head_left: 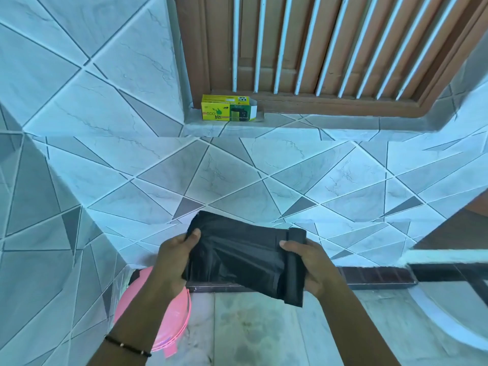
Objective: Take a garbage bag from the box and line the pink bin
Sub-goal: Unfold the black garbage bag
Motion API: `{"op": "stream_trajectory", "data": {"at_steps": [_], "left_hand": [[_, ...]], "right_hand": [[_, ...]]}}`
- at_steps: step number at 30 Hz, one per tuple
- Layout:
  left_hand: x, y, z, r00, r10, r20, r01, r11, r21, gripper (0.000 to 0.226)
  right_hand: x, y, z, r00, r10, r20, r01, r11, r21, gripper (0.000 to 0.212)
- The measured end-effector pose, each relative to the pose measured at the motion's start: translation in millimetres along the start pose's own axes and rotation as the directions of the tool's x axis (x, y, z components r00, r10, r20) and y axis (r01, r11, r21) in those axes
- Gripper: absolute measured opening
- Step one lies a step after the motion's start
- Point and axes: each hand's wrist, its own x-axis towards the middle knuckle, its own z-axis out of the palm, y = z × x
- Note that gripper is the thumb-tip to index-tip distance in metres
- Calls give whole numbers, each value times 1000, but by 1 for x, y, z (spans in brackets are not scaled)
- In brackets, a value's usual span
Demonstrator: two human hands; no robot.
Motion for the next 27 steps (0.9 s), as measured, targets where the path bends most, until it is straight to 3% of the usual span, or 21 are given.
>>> {"op": "stream_trajectory", "data": {"at_steps": [1, 3, 5, 7, 9, 11, 14, 15, 20, 27], "left_hand": [[2, -3, 0, 998, -40, 43, 48, 980, -194, 34], [2, -14, 5, 993, -92, 71, 116, 807, -579, 49], [-3, -38, 18, 989, -110, 96, 145, 659, -738, 59], [-17, -59, 39, 975, -149, 165, 222, 666, -712, 71], [-31, -57, 59, 952, -154, 263, 287, 743, -604, 84], [-33, -46, 68, 949, -68, 308, 216, 851, -478, 87], [-23, -36, 72, 983, -25, 181, 85, 939, -334, 33], [-21, -33, 73, 989, -29, 142, 73, 946, -316, 24], [-15, -26, 72, 997, -61, 36, 70, 936, -345, 22], [-5, -7, 51, 999, 8, -53, -30, 899, -437, 9]], "right_hand": [[1, -2, -1, 1000, 2, 18, -2, 999, 34, 27], [2, -3, 1, 998, -1, 64, -6, 993, 118, 24], [3, -2, 7, 996, 0, 88, -16, 982, 189, 17], [4, 1, 16, 998, -17, 57, 4, 974, 228, 17], [5, 4, 22, 998, -49, 26, 42, 973, 226, 20], [6, 8, 27, 999, -46, 25, 40, 978, 206, 15], [5, 14, 29, 997, 14, 74, -30, 977, 211, 21], [5, 15, 29, 994, 57, 97, -76, 974, 214, 26], [3, 24, 26, 954, 234, 187, -273, 937, 219, 32], [2, 26, 13, 966, 219, 134, -247, 936, 250, 30]]}}
